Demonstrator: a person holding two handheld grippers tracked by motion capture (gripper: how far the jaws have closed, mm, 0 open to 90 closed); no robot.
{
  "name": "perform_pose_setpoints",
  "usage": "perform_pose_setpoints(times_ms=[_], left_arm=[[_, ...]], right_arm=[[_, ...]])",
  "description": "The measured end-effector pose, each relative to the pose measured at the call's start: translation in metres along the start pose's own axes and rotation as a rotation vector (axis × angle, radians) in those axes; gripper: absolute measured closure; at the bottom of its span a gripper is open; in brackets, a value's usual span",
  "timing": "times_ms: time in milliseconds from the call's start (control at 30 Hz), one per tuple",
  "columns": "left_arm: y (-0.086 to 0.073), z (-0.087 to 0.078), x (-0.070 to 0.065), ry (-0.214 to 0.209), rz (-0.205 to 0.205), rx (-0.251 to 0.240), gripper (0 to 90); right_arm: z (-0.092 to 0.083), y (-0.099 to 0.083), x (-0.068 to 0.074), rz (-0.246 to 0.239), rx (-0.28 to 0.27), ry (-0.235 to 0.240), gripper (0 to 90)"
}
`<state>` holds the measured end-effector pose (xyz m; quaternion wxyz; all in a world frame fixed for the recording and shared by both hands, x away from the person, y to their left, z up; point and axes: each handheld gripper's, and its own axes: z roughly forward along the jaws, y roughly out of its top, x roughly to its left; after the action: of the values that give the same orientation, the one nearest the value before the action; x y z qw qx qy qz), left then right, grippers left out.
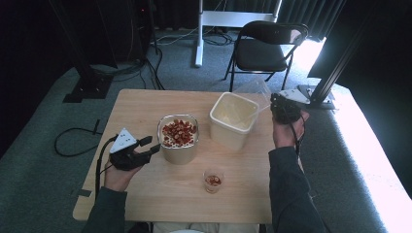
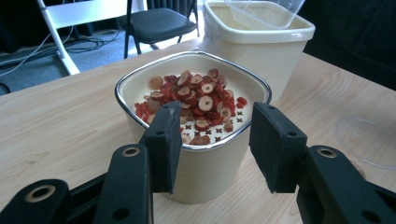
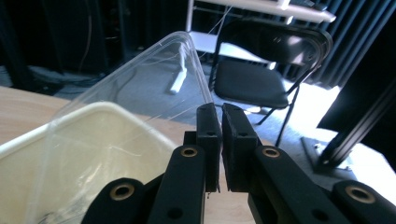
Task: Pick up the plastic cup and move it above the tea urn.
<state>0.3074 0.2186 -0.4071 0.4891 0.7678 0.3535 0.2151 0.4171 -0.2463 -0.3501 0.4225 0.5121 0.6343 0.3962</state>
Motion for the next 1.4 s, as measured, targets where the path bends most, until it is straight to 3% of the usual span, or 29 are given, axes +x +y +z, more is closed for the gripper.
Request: perform_pose_setpoints(times_ms=[67,133,200,500,633,933,1067,1367,1400], left_arm=[[0.000,0.000,0.000,0.000,0.003,0.002,54.6],[0.000,0.000,0.000,0.001,0.004,0.002,54.6],[0.000,0.000,0.000,0.002,0.002,0.001,54.6],[0.000,0.000,0.000,0.000,-0.002,0.000,54.6],[0.000,0.002,0.000,-0.004,0.001,0.001,54.6],[-0.002,0.004,-0.001,-0.004,-0.003,0.003,53.0],[-0.005,0.007,-0.002,-0.004,-0.002,0.007,51.5],[-0.012,0.010,-0.004,-0.015,-0.004,0.008,48.0],[-0.014,0.010,-0.005,-0.016,-0.003,0.006,47.7]], right_arm=[[0.000,0.001,0.003,-0.002,-0.003,-0.006,84.6],[0.001,0.002,0.005,-0.010,-0.002,0.007,69.7],[0.000,0.001,0.006,-0.007,-0.007,0.019,66.5],[0.002,-0.005,0.003,0.005,0.011,0.045,60.6],[0.005,-0.011,0.003,0.010,0.043,0.088,57.2],[0.009,-0.038,0.005,0.014,0.109,0.115,52.2],[0.005,-0.050,0.004,0.057,0.119,0.149,49.5],[-0.009,-0.082,0.013,0.006,0.164,0.149,46.8],[-0.014,-0.093,0.015,0.009,0.176,0.154,46.2]])
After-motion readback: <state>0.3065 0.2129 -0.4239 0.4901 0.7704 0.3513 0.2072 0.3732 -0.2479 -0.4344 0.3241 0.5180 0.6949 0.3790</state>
